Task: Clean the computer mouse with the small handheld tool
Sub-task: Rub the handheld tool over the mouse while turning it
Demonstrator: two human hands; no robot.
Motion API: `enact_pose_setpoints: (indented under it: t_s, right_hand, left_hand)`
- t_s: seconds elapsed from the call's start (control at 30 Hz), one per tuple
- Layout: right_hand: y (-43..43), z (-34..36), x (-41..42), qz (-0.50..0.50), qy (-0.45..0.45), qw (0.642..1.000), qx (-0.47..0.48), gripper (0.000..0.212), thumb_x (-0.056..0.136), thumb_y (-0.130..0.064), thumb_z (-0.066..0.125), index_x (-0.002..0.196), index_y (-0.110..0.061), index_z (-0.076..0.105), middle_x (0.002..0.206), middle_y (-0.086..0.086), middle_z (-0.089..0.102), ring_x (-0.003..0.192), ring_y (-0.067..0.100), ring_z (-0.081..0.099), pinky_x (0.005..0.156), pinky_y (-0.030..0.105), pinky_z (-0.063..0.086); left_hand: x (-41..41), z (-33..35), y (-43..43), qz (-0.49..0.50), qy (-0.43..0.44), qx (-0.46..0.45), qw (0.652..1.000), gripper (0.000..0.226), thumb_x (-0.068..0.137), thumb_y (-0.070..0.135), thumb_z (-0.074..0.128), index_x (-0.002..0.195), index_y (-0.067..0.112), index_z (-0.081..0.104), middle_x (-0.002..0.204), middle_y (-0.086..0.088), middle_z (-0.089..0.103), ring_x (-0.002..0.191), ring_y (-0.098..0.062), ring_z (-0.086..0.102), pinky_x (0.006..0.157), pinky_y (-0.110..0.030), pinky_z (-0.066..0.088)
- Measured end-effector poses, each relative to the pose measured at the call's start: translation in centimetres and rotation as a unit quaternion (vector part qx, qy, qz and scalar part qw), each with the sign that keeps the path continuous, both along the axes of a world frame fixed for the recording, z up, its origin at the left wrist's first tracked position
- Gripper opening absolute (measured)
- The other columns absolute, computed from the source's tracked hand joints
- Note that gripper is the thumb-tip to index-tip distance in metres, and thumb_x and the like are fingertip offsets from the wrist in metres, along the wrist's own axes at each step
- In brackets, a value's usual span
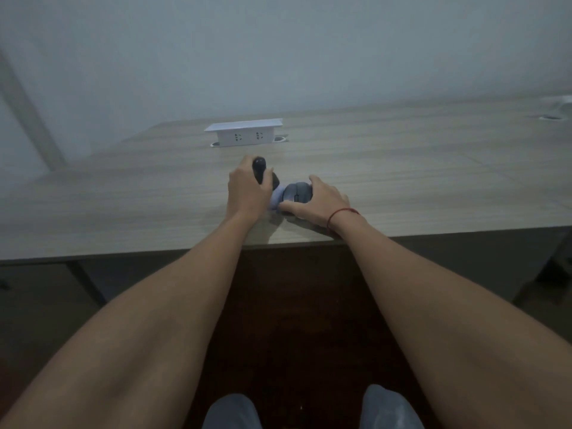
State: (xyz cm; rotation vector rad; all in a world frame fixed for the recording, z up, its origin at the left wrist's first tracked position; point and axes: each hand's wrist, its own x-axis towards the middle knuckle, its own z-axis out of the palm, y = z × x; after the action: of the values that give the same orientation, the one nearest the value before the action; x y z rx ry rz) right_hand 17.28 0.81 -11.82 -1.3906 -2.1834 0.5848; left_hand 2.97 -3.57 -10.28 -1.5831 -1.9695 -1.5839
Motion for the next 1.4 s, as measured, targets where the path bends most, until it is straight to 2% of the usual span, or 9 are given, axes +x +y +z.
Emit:
enact_pose_setpoints:
  t_s: [0.07,0.2,0.4,0.6,0.73,0.87,1.07,1.23,1.4]
  right_hand:
    - [-0.2,0.0,-0.1,-0.012,-0.008,1.000,-0.006,0.102,0.062,-0.079,0.061,0.138,-0.014,0.040,0.139,0.010,0.053,0.124,0.032,0.050,0.103,0.046,0.041]
    - [-0.3,0.2,-0.2,-0.005,-0.038,0.999,0.005,0.083,0.062,-0.081,0.059,0.117,-0.020,0.053,0.115,0.008,0.061,0.104,0.029,0.057,0.094,0.048,0.048]
    - [-0.8,0.1,-0.2,-0.021,-0.012,1.000,0.000,0.097,0.056,-0.083,0.056,0.127,-0.018,0.052,0.125,0.006,0.062,0.111,0.028,0.057,0.096,0.048,0.048]
    - [-0.8,0.2,-0.1,-0.014,-0.017,1.000,-0.001,0.093,0.057,-0.080,0.060,0.128,-0.020,0.048,0.124,0.006,0.061,0.110,0.030,0.057,0.095,0.048,0.048]
    - [-1.0,0.2,-0.3,-0.021,0.004,1.000,0.011,0.073,0.062,-0.076,0.052,0.114,-0.024,0.054,0.115,0.005,0.064,0.102,0.028,0.059,0.091,0.047,0.051]
    - [-1.2,0.3,-0.3,-0.023,0.011,1.000,0.000,0.084,0.054,-0.081,0.057,0.117,-0.025,0.055,0.116,0.002,0.064,0.105,0.027,0.059,0.094,0.047,0.050]
    - [-1.0,0.1,-0.3,-0.007,0.008,1.000,-0.002,0.079,0.052,-0.081,0.057,0.109,-0.027,0.054,0.108,0.004,0.065,0.098,0.027,0.060,0.090,0.047,0.052]
    - [-1.0,0.0,-0.2,-0.015,0.020,1.000,0.005,0.076,0.057,-0.075,0.062,0.115,-0.025,0.056,0.116,0.002,0.064,0.104,0.026,0.059,0.093,0.046,0.050]
    - [-0.5,0.0,0.1,0.000,-0.008,1.000,0.003,0.073,0.069,-0.065,0.063,0.126,-0.021,0.049,0.123,0.005,0.060,0.111,0.028,0.055,0.099,0.045,0.044]
  left_hand:
    - [0.4,0.9,0.2,-0.018,-0.022,0.038,0.999,0.020,0.090,0.022,0.060,0.103,0.006,0.061,0.097,-0.012,0.066,0.088,-0.023,0.062,0.081,-0.037,0.055]
    - [1.6,1.8,0.4,-0.048,-0.004,0.049,0.998,0.020,0.088,0.022,0.062,0.100,0.005,0.062,0.092,-0.012,0.067,0.084,-0.024,0.063,0.077,-0.035,0.054]
    - [-0.1,-0.1,0.2,0.022,0.039,-0.068,0.997,0.025,0.091,0.022,0.059,0.110,0.007,0.059,0.106,-0.016,0.065,0.096,-0.029,0.062,0.079,-0.032,0.048]
    - [1.2,1.7,-0.5,-0.028,-0.030,0.062,0.997,0.018,0.087,0.021,0.064,0.096,0.005,0.064,0.087,-0.003,0.065,0.080,-0.015,0.062,0.072,-0.021,0.055]
    - [1.3,0.8,-0.2,-0.018,0.025,0.010,0.999,0.023,0.087,0.024,0.063,0.099,0.003,0.063,0.090,-0.013,0.068,0.082,-0.026,0.065,0.072,-0.033,0.054]
    - [0.9,1.0,-0.3,0.031,0.067,-0.024,0.997,0.023,0.091,0.023,0.059,0.105,0.005,0.060,0.095,-0.012,0.067,0.084,-0.023,0.061,0.069,-0.025,0.042]
    - [2.2,1.4,-0.3,-0.047,0.042,0.024,0.998,0.024,0.087,0.022,0.062,0.104,0.004,0.061,0.093,-0.014,0.068,0.086,-0.027,0.065,0.077,-0.037,0.055]
    - [0.9,0.4,0.0,0.041,0.055,-0.057,0.996,0.021,0.092,0.020,0.057,0.107,0.005,0.057,0.101,-0.017,0.066,0.092,-0.031,0.062,0.071,-0.031,0.043]
    - [1.4,1.1,0.3,0.006,-0.048,0.050,0.998,0.023,0.093,0.021,0.056,0.108,0.004,0.057,0.101,-0.014,0.065,0.087,-0.018,0.056,0.078,-0.028,0.049]
